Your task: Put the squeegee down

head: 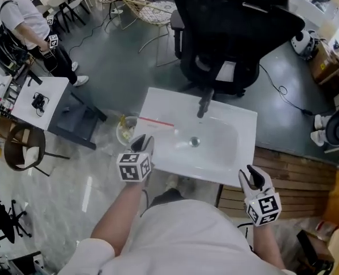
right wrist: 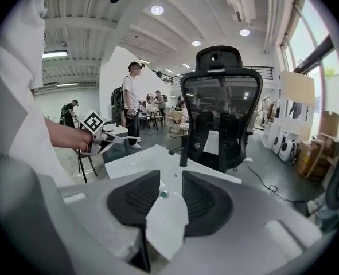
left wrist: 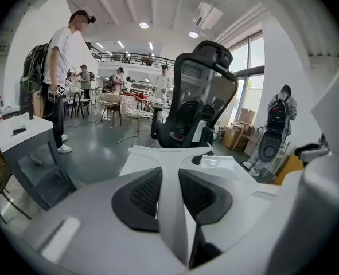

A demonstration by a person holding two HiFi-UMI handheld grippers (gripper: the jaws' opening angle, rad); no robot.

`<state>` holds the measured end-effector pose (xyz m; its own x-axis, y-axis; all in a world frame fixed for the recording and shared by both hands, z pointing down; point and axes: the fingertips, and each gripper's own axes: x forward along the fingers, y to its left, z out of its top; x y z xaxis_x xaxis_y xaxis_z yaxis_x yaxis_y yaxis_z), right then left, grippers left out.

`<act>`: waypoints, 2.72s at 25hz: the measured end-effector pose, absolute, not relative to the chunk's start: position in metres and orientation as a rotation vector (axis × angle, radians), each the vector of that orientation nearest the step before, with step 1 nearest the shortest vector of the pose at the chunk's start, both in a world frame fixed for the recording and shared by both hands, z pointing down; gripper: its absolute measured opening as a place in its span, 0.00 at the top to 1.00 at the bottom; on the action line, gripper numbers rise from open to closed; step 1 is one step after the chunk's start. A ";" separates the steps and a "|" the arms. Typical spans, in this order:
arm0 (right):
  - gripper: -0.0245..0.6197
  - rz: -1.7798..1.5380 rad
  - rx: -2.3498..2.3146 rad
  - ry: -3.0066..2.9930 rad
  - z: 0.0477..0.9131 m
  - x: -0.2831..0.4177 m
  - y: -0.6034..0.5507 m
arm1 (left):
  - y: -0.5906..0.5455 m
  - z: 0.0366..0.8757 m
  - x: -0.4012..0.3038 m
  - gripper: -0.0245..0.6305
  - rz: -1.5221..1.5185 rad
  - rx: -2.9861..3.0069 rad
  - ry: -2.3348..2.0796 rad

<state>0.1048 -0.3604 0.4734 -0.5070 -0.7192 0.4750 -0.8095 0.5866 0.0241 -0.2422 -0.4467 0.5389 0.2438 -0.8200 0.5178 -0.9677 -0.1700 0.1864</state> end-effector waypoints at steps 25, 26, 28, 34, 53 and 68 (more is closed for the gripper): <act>0.80 0.421 1.483 -2.077 0.476 0.087 -0.386 | -0.620 0.673 -0.286 0.81 0.705 1.958 -1.595; 0.80 0.424 1.485 -2.073 0.476 0.087 -0.385 | -0.621 0.675 -0.285 0.81 0.712 1.956 -1.599; 0.80 0.426 1.485 -2.071 0.475 0.088 -0.383 | -0.621 0.676 -0.285 0.81 0.724 1.952 -1.613; 0.80 0.432 1.482 -2.080 0.477 0.093 -0.375 | -0.618 0.678 -0.283 0.70 0.749 1.967 -1.631; 0.80 0.323 1.279 -2.338 0.472 0.109 -0.350 | -0.504 0.579 -0.244 0.69 0.635 2.048 -1.751; 0.85 0.277 1.087 -2.488 0.476 0.121 -0.279 | -0.318 0.501 -0.113 0.95 0.427 2.280 -1.415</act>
